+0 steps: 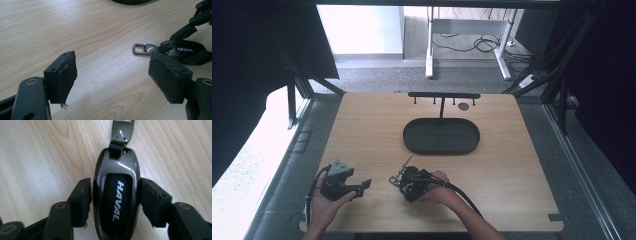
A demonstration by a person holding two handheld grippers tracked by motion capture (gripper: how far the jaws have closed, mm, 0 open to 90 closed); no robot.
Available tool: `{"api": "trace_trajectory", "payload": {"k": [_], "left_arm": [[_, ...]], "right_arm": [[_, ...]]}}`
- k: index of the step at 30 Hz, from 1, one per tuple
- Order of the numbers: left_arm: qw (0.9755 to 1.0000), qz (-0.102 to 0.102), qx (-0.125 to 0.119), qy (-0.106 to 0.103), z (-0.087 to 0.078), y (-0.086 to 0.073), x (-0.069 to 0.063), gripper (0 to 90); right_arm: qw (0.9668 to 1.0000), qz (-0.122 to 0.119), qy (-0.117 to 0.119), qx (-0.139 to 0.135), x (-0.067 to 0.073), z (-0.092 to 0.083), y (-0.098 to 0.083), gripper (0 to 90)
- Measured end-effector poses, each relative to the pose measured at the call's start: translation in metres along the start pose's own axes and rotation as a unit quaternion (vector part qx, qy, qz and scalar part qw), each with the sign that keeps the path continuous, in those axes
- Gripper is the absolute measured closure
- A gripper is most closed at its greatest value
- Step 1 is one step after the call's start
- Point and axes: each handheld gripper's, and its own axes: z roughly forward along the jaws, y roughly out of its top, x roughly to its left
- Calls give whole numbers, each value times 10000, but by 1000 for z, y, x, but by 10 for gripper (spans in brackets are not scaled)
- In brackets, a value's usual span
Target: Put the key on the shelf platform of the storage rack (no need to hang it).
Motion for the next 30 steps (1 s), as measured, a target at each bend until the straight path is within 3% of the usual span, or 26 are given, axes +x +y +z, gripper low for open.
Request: {"api": "trace_trajectory", "payload": {"k": [12, 20, 22, 30], "left_arm": [[10000, 19, 0, -8, 0, 1, -1, 231], [10000, -4, -30, 7, -1, 1, 1, 231], [10000, -5, -35, 18, -1, 1, 1, 231], [10000, 23, -19, 3, -1, 1, 1, 231]], "right_arm": [[9983, -117, -18, 568, 0, -1, 9, 490], [9987, -80, 45, 509, -7, -1, 10, 493], [9991, 35, 166, 396, -10, -6, 11, 493], [9994, 35, 248, 226, -15, -20, 12, 494]]}}
